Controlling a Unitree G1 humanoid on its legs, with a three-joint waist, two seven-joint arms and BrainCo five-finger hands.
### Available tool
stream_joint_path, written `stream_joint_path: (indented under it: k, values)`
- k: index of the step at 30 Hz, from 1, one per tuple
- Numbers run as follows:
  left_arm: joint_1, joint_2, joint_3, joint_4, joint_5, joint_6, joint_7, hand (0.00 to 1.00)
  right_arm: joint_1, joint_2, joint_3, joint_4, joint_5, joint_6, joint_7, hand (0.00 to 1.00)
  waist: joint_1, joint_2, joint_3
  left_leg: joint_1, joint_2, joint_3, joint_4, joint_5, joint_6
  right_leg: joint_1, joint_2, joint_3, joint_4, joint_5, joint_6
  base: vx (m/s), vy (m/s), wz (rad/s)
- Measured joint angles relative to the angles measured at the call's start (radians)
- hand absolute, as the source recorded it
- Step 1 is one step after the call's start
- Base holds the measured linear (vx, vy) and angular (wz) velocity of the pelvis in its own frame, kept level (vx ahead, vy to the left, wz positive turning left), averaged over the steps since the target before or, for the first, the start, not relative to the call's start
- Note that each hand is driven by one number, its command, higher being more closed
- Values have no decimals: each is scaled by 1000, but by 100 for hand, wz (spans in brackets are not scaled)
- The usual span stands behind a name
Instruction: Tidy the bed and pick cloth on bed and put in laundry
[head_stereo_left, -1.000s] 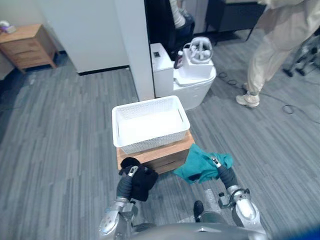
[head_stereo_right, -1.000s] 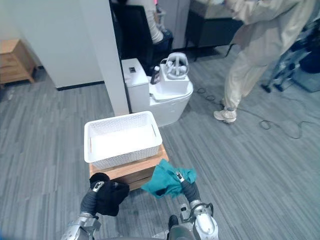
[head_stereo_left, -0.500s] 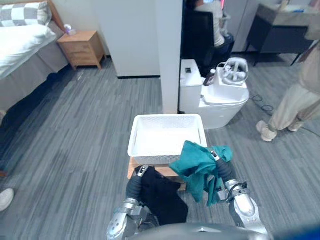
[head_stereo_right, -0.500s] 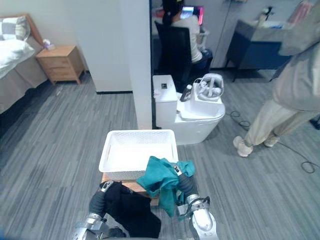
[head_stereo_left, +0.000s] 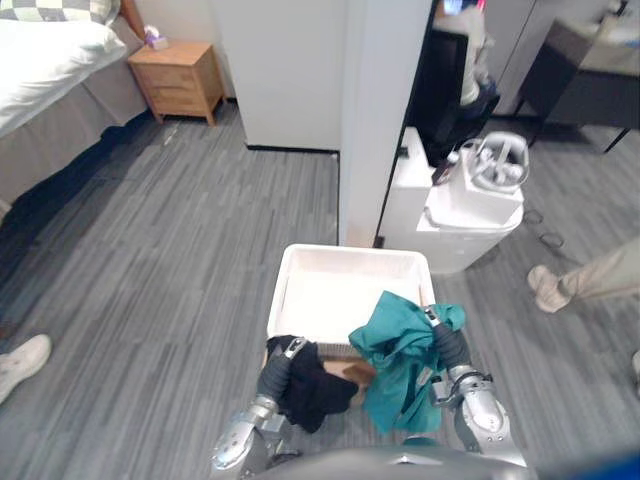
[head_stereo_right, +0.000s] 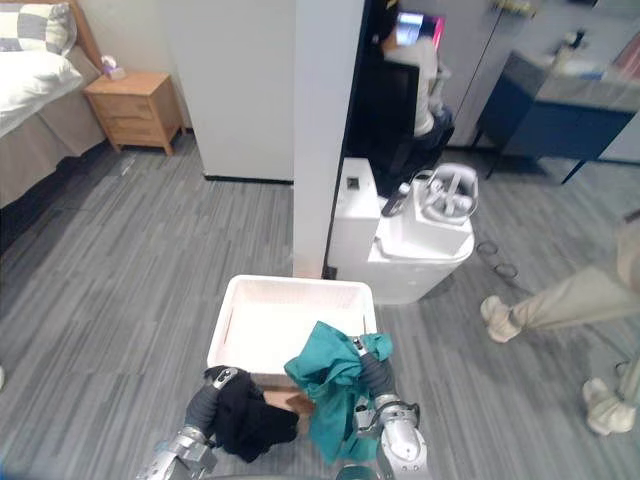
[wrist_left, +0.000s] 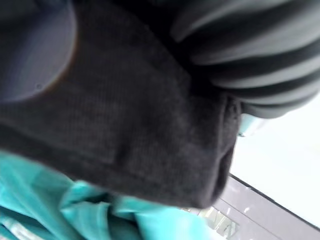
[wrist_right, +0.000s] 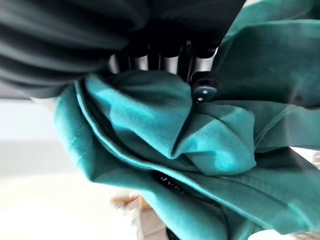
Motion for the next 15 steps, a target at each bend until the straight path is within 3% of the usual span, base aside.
stream_joint_path:
  k: [1, 3, 6, 12, 15]
  values:
    - [-5, 3, 1, 12, 0, 4, 2, 100, -7, -7, 3, -22, -8, -5, -2, 100, 1, -13, 5, -3, -7, -6, 25, -16, -9, 18, -10, -3, -23, 4, 13, 115, -146, 7]
    - [6, -22, -3, 4, -2, 8, 21, 100, -54, -64, -24, -62, -32, -6, 1, 100, 5, 29, -3, 10, 25, -10, 32, -28, -26, 63, 22, -5, -86, 27, 10, 106, -88, -6]
    - [18, -50, 2, 3, -3, 6, 38, 100, -141, -137, -84, -130, -26, -5, 41, 100, 14, 56, -12, 19, 40, -9, 16, -26, -32, 106, 45, -7, -166, 63, 9, 72, -54, -4]
    - [16, -54, 2, 3, -3, 6, 39, 100, -392, -218, -150, -258, 25, 27, 114, 100, 30, 42, -22, 44, 31, -10, -35, -6, -27, 139, 38, -7, -228, 93, 23, 12, 12, 2]
    - [6, -57, 1, 3, -3, 6, 36, 100, -523, -243, -132, -257, 25, 82, 141, 100, 38, 28, -31, 45, 14, -14, -59, 9, -19, 140, 25, -8, -239, 102, 31, 10, 48, 9]
